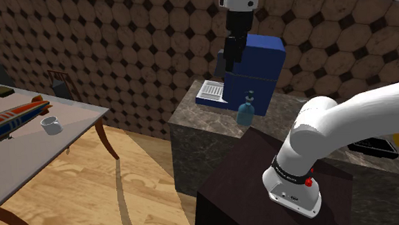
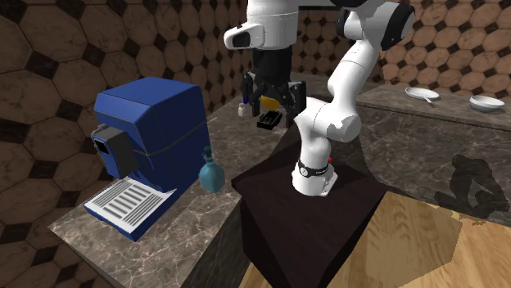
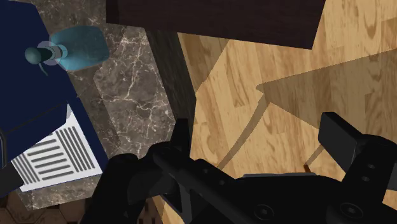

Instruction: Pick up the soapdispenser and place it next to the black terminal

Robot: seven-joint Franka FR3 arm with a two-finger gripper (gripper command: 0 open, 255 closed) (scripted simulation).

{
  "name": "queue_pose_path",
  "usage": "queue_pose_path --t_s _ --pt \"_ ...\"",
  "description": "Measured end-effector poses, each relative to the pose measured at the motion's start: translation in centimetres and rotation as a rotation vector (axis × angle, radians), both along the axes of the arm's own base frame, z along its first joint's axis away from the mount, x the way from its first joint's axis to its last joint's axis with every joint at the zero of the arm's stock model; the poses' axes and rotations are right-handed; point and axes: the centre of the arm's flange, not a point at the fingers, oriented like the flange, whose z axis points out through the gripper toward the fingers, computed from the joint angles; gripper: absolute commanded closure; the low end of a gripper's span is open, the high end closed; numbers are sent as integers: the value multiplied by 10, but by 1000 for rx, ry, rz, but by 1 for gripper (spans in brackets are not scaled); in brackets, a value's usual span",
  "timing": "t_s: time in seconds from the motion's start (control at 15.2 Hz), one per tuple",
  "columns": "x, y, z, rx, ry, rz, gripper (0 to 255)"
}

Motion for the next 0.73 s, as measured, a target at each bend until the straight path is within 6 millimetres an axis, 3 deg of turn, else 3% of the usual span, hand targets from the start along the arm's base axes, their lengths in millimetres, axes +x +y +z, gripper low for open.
queue_pose_path --t_s 0.2,0.73 --pt "-2 -10 -11 -4 -13 -2 0" --pt "-26 -85 -79 -27 -100 -12 0"
